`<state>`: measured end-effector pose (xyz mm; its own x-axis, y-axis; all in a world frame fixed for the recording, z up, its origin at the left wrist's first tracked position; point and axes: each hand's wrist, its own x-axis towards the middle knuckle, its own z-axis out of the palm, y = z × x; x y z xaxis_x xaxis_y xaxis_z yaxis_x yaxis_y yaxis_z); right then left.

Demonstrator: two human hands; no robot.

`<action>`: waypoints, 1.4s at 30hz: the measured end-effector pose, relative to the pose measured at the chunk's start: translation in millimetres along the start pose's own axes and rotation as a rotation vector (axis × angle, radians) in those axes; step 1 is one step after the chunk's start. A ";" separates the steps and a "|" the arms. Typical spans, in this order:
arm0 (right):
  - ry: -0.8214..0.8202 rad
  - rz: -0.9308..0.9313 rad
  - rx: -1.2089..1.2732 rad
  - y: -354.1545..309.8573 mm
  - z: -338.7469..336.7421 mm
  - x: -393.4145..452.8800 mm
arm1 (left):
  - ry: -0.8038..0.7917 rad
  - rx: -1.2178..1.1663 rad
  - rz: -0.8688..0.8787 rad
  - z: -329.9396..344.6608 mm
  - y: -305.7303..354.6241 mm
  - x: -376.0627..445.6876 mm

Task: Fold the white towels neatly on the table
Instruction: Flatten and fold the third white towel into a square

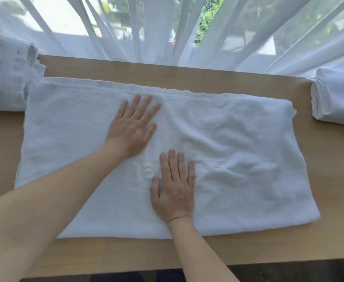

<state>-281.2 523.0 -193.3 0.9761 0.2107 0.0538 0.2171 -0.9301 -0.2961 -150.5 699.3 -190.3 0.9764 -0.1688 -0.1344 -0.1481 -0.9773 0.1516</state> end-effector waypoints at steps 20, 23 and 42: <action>-0.158 0.195 -0.114 244.0 -73.4 77.5 | 0.043 -0.118 -0.164 36.4 214.6 -11.4; -0.158 0.249 -0.164 272.5 -78.7 101.1 | 0.083 -0.069 -0.120 38.9 214.0 -11.8; -0.216 0.926 0.553 306.1 -151.9 144.8 | 0.156 -0.017 -0.112 38.4 214.8 -8.8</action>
<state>-71.5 223.1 -131.3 0.7238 -0.4009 -0.5616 -0.6862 -0.5030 -0.5254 -197.0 486.0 -194.2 0.9994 -0.0360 0.0017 -0.0358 -0.9863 0.1610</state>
